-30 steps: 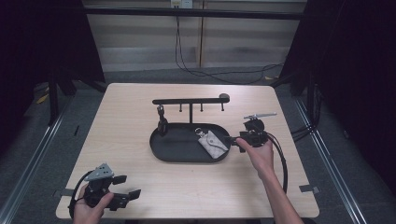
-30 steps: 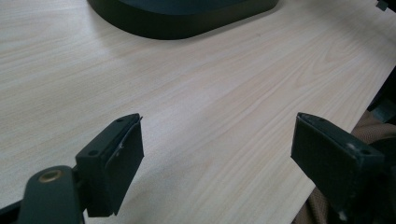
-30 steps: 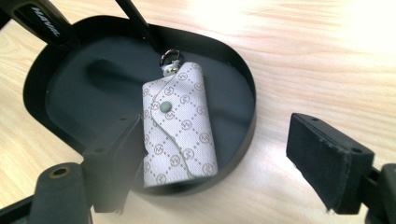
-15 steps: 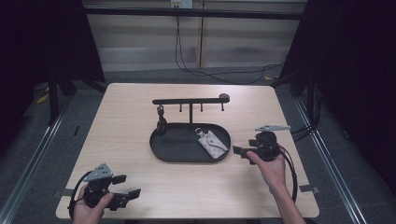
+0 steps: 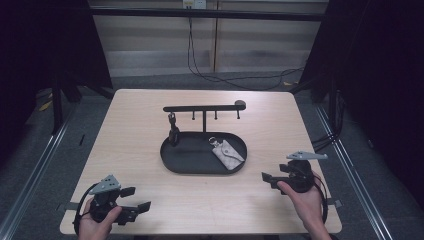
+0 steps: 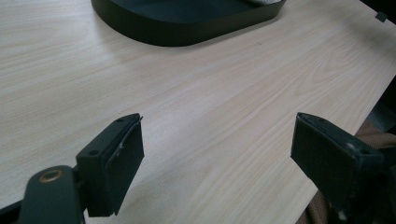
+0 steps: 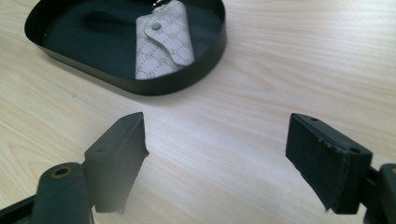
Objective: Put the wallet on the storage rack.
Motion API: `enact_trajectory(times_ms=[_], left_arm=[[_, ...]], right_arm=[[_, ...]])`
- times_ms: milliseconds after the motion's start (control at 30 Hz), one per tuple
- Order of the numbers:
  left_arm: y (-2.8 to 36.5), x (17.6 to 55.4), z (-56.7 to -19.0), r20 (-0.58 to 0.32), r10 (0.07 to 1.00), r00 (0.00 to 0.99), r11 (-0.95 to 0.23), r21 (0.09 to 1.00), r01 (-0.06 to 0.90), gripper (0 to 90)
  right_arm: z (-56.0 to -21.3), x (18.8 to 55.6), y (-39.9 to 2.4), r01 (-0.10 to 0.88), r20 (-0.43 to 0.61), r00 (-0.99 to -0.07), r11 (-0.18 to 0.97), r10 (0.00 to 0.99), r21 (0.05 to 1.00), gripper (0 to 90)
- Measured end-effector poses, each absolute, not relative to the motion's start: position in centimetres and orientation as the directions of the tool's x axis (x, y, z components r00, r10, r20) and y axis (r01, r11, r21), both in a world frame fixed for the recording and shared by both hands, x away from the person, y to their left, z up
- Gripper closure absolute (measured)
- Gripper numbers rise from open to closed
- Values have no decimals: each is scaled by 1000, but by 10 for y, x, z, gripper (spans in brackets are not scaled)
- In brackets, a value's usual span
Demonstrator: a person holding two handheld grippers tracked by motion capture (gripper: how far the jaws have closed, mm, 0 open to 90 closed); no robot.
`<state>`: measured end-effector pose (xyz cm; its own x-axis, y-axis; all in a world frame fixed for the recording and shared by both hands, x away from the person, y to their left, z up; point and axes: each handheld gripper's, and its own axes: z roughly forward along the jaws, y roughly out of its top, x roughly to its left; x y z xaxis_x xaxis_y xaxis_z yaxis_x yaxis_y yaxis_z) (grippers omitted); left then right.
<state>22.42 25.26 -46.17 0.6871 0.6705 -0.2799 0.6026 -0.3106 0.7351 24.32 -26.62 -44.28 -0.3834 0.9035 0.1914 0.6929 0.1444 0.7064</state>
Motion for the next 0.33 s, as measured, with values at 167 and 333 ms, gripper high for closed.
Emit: enact_trajectory(times_ms=[167, 333], left_arm=[[253, 225, -461, -305, 664, 682, -281, 744, 606, 166], [252, 225, -462, -300, 665, 683, -291, 739, 608, 166]], right_arm=[[-448, 228, -284, 683, 173, -356, 130, 918, 719, 209], [-465, 224, -301, 704, 147, -317, 129, 937, 698, 206]])
